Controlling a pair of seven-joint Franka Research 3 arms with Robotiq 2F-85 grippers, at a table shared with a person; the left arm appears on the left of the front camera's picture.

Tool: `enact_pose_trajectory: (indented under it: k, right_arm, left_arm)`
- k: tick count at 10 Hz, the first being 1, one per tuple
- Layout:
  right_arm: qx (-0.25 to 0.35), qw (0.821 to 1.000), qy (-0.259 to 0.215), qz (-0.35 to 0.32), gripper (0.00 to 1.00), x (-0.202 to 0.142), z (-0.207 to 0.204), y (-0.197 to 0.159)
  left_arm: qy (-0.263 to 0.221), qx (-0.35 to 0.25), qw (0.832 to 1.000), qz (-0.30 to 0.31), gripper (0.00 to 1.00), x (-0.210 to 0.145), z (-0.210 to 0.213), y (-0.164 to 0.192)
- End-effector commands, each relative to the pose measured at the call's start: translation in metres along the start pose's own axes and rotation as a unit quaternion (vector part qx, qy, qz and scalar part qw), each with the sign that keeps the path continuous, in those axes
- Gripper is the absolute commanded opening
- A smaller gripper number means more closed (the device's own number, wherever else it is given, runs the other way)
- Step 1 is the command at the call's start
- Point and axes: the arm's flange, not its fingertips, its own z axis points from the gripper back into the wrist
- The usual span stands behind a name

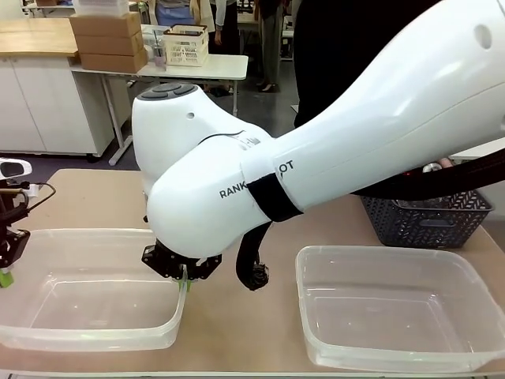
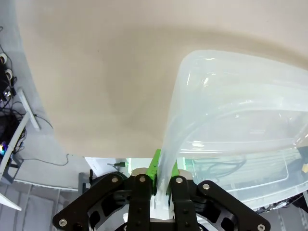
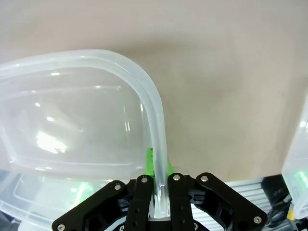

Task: Sort the waste into each basket.
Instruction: Pick up the Organizing box on the left side of the table and lift it.

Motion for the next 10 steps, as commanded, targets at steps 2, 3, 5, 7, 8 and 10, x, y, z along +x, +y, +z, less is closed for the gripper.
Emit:
enact_pose_trajectory:
  k: [2,3,5,7,8,10]
  right_arm:
    - [-0.007,1.0,0.016,0.01,0.0,0.003,0.013,-0.021]
    - [-0.017,0.999,0.022,0.019,0.0,0.008,0.028,-0.028]
    - [-0.032,0.998,0.035,0.035,0.0,0.021,0.068,-0.057]
    - [-0.038,0.998,0.039,0.022,0.0,0.027,0.116,-0.093]
    - [-0.049,0.997,0.05,0.019,0.0,0.031,0.127,-0.104]
    - [-0.035,0.997,0.066,0.016,0.0,0.03,0.131,-0.122]
  left_arm:
    - [-0.054,-0.033,0.998,0.028,0.0,-0.092,-0.067,-0.012]
    - [-0.084,-0.033,0.995,0.036,0.0,-0.094,-0.041,-0.018]
    - [-0.133,-0.066,0.989,0.017,0.0,-0.095,0.021,-0.038]
    - [-0.142,-0.087,0.986,0.0,0.0,-0.083,0.065,-0.061]
    - [-0.161,-0.116,0.98,-0.003,0.0,-0.075,0.086,-0.074]
    - [-0.179,-0.166,0.97,0.006,0.0,-0.059,0.121,-0.091]
